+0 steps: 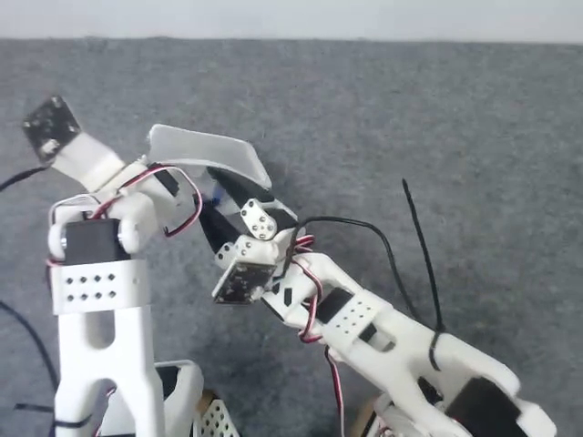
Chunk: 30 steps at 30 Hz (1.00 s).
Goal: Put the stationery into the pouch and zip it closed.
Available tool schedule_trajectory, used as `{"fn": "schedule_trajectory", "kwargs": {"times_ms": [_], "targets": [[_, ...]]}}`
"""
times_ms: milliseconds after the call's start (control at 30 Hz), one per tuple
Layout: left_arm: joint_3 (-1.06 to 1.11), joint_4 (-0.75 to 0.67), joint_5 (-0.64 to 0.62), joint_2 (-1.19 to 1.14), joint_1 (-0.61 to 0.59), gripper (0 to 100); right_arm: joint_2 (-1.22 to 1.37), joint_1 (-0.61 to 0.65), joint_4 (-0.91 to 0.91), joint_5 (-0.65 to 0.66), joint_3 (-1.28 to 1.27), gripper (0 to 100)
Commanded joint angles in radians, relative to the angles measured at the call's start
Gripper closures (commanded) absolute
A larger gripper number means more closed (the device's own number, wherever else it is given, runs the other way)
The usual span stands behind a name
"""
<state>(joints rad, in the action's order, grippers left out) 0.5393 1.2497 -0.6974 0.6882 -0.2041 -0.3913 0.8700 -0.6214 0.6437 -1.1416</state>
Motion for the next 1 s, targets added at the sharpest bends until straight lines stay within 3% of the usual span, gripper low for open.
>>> {"fn": "schedule_trajectory", "kwargs": {"times_ms": [0,200,333,500,600,800,967], "targets": [[-0.042,-0.005,0.009,0.058,-0.011,99,-0.122,0.007,0.001,0.015,-0.041,82.5],[-0.042,-0.005,0.009,0.058,-0.011,99,-0.272,0.031,0.001,0.017,-0.124,82.8],[-0.042,-0.005,0.009,0.058,-0.012,99,-0.361,0.039,0.005,0.017,-0.164,89.4],[-0.048,-0.009,-0.005,0.060,-0.115,99,-0.433,0.062,0.206,0.011,-0.141,90.2],[-0.048,-0.009,-0.049,0.060,-0.170,99,-0.449,0.073,0.329,-0.086,-0.104,90.2],[-0.048,-0.009,-0.071,0.060,-0.241,99,-0.414,0.068,0.469,-0.218,-0.026,77.9],[-0.047,-0.009,-0.071,0.060,-0.255,99,-0.369,0.073,0.464,-0.238,-0.020,77.2]]}}
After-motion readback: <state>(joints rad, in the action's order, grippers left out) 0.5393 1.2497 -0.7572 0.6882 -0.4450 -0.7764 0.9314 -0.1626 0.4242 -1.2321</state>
